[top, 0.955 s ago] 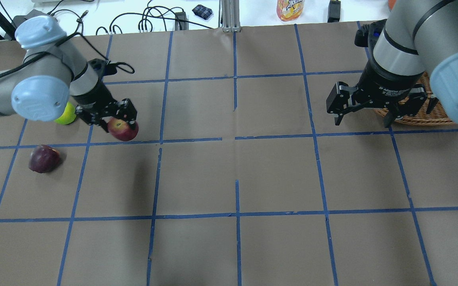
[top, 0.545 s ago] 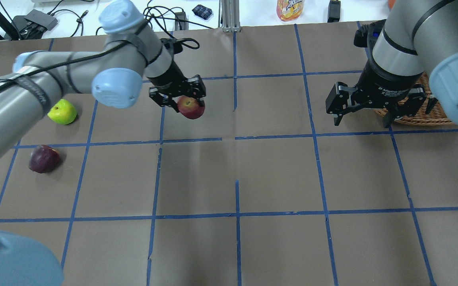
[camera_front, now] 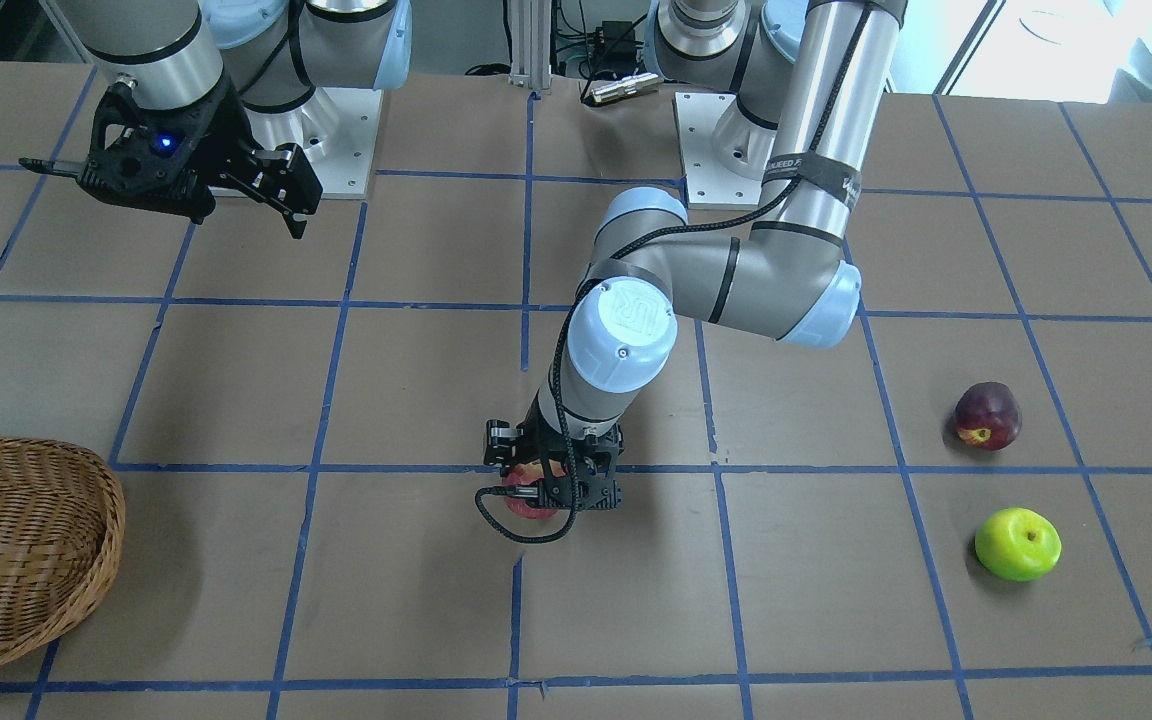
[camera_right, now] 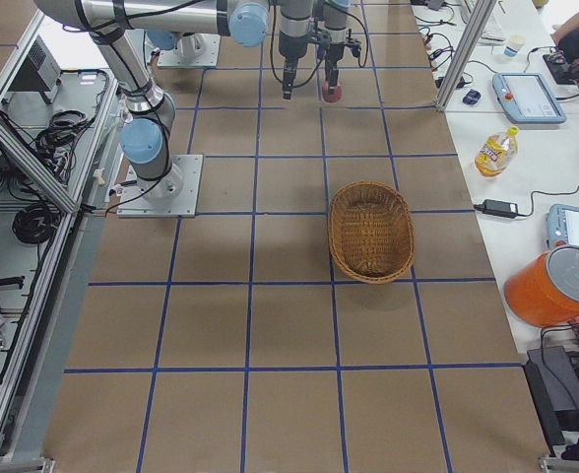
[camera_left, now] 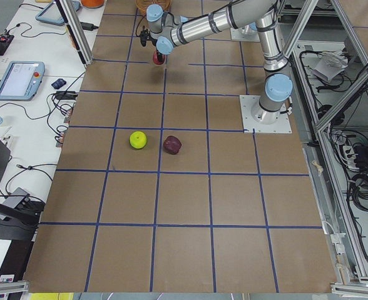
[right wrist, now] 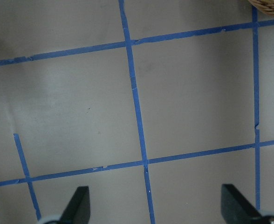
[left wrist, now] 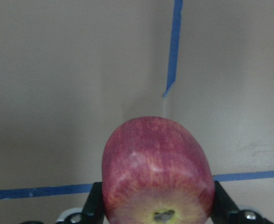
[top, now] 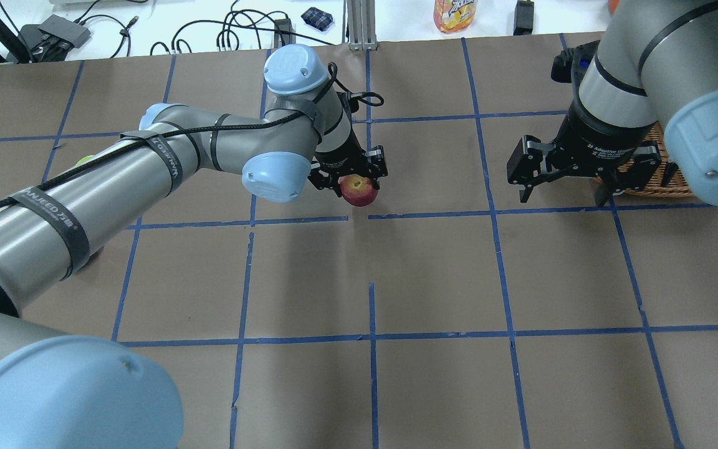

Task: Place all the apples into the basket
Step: 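Carry the pinkish-red apple to table center and open the left gripper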

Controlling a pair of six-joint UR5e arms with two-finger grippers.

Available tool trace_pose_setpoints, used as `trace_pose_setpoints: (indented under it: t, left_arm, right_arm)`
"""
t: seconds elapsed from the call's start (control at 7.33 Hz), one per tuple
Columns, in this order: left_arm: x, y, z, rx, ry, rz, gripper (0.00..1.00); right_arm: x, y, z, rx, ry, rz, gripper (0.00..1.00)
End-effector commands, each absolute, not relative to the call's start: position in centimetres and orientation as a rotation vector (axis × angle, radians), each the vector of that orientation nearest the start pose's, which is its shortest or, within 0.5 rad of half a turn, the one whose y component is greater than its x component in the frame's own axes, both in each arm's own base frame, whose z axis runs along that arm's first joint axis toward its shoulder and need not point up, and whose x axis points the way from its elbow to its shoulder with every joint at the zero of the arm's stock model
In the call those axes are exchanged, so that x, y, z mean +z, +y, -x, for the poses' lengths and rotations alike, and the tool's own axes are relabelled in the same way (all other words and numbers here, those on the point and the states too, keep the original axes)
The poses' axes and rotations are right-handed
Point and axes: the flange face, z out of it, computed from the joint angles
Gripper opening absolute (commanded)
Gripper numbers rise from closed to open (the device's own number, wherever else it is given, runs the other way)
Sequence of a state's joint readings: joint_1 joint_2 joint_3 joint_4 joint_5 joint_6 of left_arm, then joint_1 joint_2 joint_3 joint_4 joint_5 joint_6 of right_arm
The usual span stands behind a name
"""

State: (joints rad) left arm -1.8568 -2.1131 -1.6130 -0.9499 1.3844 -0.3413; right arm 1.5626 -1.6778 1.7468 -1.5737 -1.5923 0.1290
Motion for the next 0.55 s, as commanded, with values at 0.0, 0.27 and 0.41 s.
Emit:
trace_pose_setpoints:
  t: [0.0, 0.27, 0.41]
  left_arm:
    - [22.1, -58.7, 33.8, -0.088, 3.315, 0.071, 1.00]
    - [27.2, -60.9, 27.3, -0.117, 3.311, -0.018, 1.00]
    - [31.0, -62.2, 21.6, -0.051, 3.303, -0.001, 1.00]
  right_arm:
    - [44.9, -44.0, -12.9, 0.105, 3.157, -0.212, 1.00]
    - [44.3, -45.1, -12.9, 0.078, 3.155, -0.215, 1.00]
    - [43.2, -46.0, -13.1, 0.105, 3.142, -0.215, 1.00]
